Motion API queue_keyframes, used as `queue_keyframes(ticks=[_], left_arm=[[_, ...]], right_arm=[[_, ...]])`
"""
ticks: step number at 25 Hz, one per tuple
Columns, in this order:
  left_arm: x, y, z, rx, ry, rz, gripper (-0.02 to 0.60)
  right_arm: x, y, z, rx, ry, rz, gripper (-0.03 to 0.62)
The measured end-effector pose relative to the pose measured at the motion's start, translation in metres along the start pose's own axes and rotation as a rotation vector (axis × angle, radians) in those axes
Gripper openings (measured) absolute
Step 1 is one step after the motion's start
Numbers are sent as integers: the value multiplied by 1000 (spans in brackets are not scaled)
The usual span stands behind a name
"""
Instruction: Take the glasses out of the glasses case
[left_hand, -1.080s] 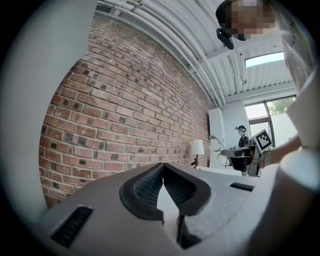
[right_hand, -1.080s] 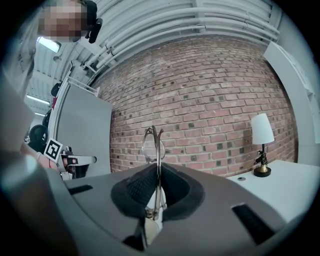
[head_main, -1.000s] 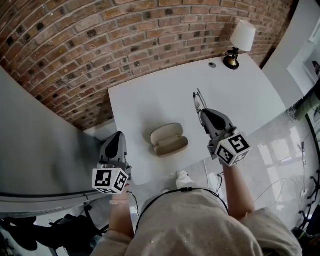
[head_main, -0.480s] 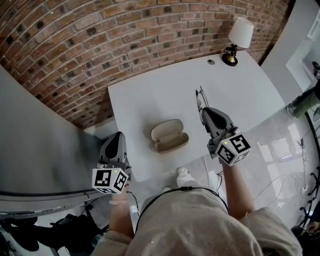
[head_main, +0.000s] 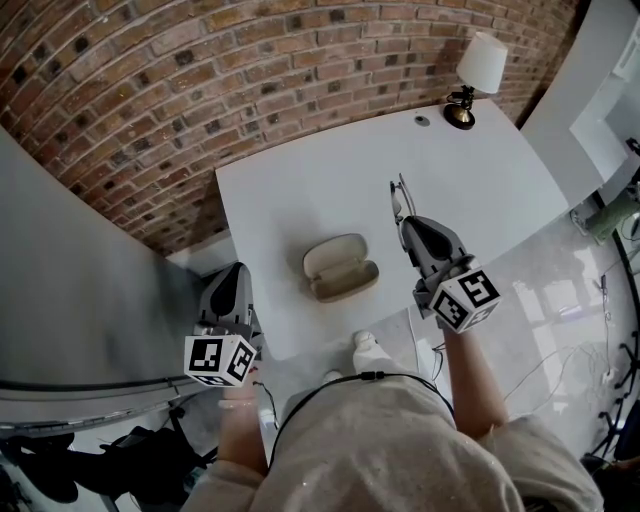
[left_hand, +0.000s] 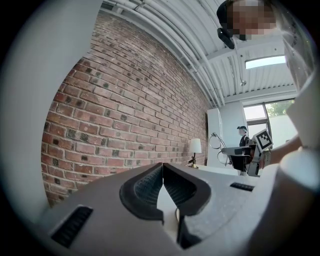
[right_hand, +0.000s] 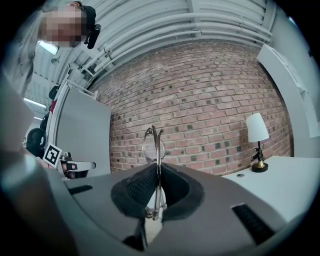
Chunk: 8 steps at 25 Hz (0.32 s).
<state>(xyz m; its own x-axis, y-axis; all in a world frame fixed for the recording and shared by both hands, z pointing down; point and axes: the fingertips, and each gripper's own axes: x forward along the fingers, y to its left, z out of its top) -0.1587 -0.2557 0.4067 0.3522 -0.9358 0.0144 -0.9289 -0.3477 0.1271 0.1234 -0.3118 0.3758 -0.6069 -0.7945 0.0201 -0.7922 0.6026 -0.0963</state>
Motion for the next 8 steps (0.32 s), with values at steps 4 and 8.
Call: queue_keyframes(ticks=[4, 8], left_arm=[[2, 0, -1, -2, 2, -1, 6], [2, 2, -3, -4, 4, -2, 6]], right_arm=[[0, -1, -1, 3, 2, -1, 21], [2, -1, -3, 10, 0, -3, 21]])
